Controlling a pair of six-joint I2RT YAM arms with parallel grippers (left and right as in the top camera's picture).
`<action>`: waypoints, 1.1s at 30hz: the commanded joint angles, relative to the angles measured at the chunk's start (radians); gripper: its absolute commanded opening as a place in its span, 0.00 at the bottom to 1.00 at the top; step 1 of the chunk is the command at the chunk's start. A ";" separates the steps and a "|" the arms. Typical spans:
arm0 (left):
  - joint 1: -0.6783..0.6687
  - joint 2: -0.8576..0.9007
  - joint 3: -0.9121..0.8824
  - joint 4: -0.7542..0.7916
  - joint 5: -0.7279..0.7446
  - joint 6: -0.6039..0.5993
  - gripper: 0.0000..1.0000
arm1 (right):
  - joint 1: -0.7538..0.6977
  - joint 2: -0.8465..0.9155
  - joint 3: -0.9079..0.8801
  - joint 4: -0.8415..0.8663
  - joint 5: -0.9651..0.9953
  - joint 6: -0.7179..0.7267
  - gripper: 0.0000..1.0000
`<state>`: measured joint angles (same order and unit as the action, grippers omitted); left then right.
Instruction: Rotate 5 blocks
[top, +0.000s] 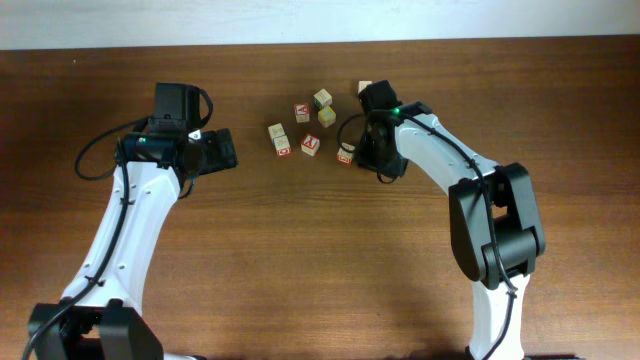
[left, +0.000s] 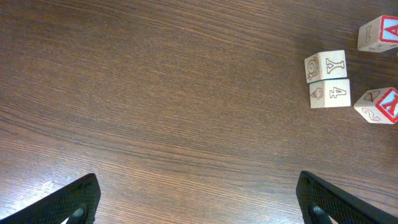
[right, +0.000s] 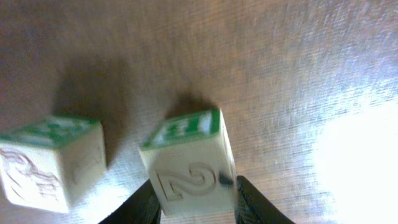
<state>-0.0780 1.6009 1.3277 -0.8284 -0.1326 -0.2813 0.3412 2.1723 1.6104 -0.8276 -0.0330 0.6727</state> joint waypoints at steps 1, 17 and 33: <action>0.004 0.004 0.021 -0.003 -0.015 -0.010 0.99 | 0.004 -0.016 0.011 -0.045 -0.080 -0.105 0.38; 0.004 0.004 0.021 0.012 -0.015 -0.010 0.99 | -0.048 -0.015 0.012 0.048 -0.054 -0.430 0.57; 0.004 0.004 0.021 0.012 -0.014 -0.010 0.99 | -0.040 -0.015 0.012 0.065 -0.013 -0.373 0.36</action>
<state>-0.0780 1.6009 1.3277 -0.8192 -0.1326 -0.2813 0.2955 2.1723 1.6104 -0.7414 -0.0566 0.2642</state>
